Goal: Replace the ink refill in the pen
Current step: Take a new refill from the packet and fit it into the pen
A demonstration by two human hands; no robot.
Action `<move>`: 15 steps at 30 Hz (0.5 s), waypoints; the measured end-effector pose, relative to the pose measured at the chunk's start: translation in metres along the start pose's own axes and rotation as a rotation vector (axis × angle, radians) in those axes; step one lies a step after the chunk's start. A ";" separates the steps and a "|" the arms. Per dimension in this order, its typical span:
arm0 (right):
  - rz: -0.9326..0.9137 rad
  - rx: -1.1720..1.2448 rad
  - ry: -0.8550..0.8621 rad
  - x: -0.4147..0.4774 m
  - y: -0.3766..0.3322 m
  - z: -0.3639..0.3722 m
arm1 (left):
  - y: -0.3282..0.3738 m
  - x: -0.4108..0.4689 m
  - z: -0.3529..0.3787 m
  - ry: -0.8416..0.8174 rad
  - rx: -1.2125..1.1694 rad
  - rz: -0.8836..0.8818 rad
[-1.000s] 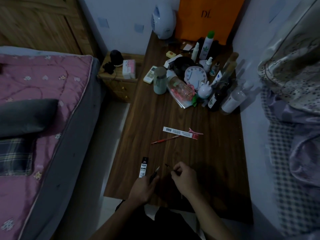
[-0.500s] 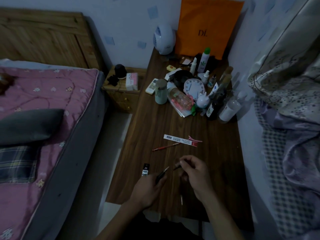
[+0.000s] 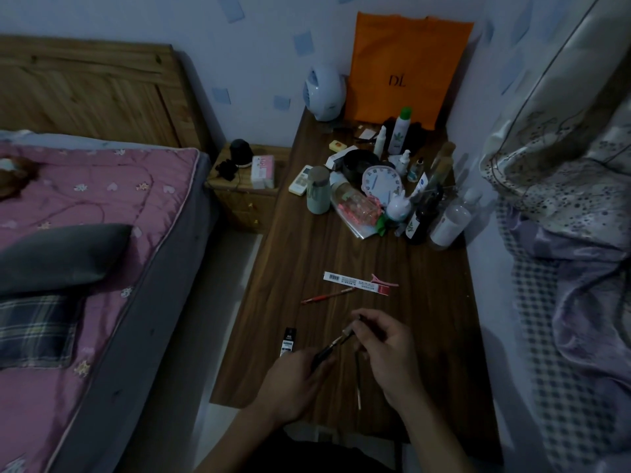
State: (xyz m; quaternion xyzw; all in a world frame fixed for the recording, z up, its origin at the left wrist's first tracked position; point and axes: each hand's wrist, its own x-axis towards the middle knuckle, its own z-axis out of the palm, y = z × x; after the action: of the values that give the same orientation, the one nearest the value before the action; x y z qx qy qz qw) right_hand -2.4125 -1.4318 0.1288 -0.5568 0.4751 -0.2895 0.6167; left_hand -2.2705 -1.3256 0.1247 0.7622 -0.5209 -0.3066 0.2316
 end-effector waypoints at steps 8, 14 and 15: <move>-0.038 -0.008 -0.046 -0.003 -0.004 0.003 | 0.007 0.004 -0.003 0.023 -0.005 0.020; -0.045 -0.036 -0.111 -0.005 -0.005 0.003 | 0.012 0.006 -0.004 -0.009 -0.058 -0.025; -0.048 -0.055 -0.118 -0.004 -0.005 0.003 | 0.011 0.006 -0.004 -0.006 -0.057 -0.020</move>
State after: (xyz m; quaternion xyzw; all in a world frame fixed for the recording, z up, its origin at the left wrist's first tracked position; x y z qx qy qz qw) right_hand -2.4102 -1.4275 0.1344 -0.6008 0.4324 -0.2576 0.6210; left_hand -2.2730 -1.3347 0.1337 0.7597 -0.5048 -0.3260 0.2487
